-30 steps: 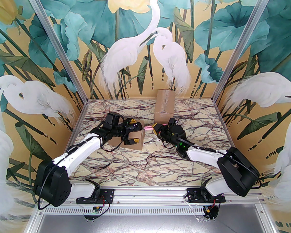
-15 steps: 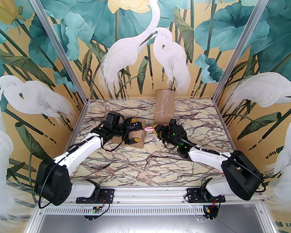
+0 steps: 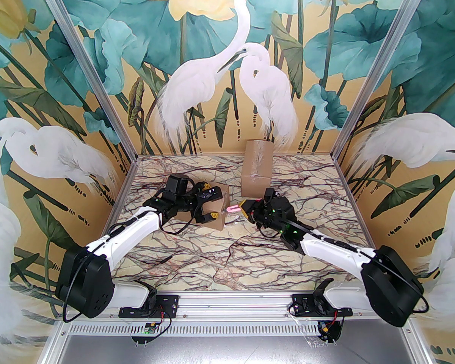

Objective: Unpack the express box

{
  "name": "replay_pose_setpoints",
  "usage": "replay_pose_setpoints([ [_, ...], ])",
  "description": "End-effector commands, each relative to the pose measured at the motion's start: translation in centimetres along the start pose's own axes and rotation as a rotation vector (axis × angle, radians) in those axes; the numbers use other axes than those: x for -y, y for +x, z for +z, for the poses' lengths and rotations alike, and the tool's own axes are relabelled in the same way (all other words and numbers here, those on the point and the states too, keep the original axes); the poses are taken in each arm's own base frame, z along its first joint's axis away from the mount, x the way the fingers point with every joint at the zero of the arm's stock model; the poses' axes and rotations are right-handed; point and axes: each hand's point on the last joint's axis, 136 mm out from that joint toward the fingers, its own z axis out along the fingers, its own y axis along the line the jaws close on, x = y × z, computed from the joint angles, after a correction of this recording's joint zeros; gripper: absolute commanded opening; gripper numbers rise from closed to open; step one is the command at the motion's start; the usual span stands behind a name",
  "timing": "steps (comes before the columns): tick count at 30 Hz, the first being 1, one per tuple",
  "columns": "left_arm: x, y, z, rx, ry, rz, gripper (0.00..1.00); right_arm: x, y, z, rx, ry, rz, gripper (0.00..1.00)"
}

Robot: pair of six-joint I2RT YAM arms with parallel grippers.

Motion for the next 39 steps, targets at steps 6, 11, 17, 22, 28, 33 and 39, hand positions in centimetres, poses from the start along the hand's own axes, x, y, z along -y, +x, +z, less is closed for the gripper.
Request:
replay_pose_setpoints([
  [6, -0.3, -0.9, -1.4, 0.014, -0.041, -0.017, 0.99, 0.9, -3.2, -4.0, 0.133, 0.058, -0.036, 0.00],
  [11, -0.8, -2.6, -2.3, 0.056, -0.063, -0.080, 0.99, 3.2, -4.5, -5.7, 0.183, 0.128, -0.001, 0.00],
  [17, -2.2, -3.1, -3.7, 0.058, -0.163, -0.193, 0.99, 7.4, -5.2, -5.8, 0.216, 0.206, 0.111, 0.00],
  [22, -3.7, -3.1, -5.1, 0.049, -0.262, -0.302, 0.99, 11.2, -6.0, -5.0, 0.214, 0.268, 0.176, 0.00],
  [28, -7.1, -2.7, -7.0, 0.058, -0.434, -0.520, 1.00, 12.8, -8.1, -2.5, 0.176, 0.203, 0.196, 0.00],
  [33, -9.2, -2.5, -8.0, 0.064, -0.531, -0.621, 1.00, 13.7, -8.6, 0.3, 0.104, 0.186, 0.214, 0.00],
  [39, -10.6, -2.2, -9.1, 0.053, -0.598, -0.743, 1.00, 16.3, -8.2, 0.7, 0.103, 0.221, 0.295, 0.22],
])
